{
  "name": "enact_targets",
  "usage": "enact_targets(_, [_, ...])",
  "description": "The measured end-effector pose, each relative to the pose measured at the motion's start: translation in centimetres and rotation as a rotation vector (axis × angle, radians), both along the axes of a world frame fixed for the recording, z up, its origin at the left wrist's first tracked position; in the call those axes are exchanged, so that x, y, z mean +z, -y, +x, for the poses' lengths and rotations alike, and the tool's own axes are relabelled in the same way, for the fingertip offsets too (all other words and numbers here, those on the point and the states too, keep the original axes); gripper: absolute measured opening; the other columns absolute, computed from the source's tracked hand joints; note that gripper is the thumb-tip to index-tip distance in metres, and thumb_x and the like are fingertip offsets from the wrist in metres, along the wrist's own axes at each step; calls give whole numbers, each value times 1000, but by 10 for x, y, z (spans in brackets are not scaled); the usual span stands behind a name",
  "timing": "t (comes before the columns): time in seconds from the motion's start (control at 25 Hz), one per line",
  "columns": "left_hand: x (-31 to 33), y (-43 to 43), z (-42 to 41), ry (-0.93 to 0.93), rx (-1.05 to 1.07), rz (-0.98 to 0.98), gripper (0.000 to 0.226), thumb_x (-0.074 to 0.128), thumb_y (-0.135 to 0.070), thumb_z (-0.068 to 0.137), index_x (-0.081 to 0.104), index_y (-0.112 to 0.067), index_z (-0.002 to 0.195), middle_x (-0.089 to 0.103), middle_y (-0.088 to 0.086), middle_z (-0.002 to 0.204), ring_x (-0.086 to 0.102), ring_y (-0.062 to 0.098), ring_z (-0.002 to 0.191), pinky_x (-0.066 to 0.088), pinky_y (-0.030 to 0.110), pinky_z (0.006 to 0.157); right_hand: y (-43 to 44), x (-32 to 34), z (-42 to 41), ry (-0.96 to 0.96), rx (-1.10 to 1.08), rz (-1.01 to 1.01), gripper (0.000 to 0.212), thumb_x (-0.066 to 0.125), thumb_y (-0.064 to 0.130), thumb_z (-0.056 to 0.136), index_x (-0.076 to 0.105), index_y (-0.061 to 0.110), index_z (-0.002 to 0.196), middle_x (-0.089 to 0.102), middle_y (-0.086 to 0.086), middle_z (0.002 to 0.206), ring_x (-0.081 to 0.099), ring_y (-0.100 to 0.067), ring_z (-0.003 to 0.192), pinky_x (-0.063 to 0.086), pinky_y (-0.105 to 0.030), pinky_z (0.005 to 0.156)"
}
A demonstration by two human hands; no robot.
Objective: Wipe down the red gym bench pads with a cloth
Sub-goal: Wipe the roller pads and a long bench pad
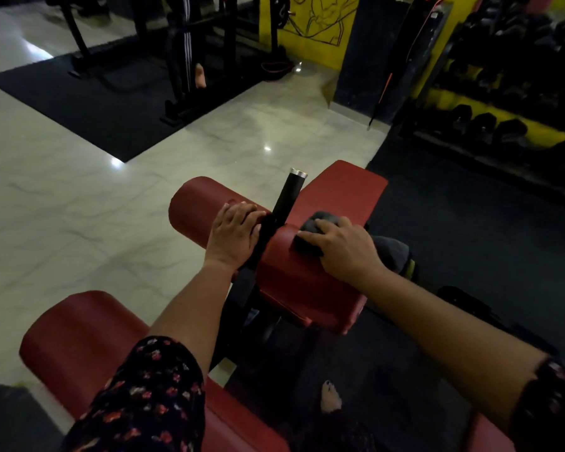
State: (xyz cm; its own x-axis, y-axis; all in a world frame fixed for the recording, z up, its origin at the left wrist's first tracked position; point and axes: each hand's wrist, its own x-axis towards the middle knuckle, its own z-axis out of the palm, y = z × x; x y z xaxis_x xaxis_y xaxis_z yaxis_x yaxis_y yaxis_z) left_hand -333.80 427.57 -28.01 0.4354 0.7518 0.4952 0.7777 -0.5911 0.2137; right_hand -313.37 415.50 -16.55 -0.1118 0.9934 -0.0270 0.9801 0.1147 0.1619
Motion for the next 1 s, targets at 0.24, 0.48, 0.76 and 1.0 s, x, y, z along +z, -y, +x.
enact_targets(0.24, [-4,15,-13,-83,75,-142,51,25,-48,98,42,-38,145,39,-5,154,25,21,147,5,46,119,-45,14,-17,26,301,-145,51,41,55,95,29,53,143,16,4,159,29,-29,135,37,-48,97])
enact_targets(0.48, [-6,21,-4,37,121,-153,49,27,-43,99,48,-32,142,42,0,152,26,24,146,13,48,119,-46,14,-16,-26,224,-253,50,46,44,95,30,58,141,12,-2,157,35,-35,125,47,-44,89])
enact_targets(0.76, [-6,21,-5,40,117,-185,49,25,-43,99,46,-35,142,41,-1,152,23,24,147,10,47,120,22,8,34,3,63,-139,57,48,30,94,30,58,141,24,1,153,42,-29,117,49,-35,78])
enact_targets(1.0, [-6,21,-4,53,104,-199,50,24,-45,99,43,-36,144,37,-2,154,19,23,148,8,47,120,108,-13,50,63,-208,98,63,84,31,68,62,40,126,53,-10,131,52,-35,83,50,-35,48])
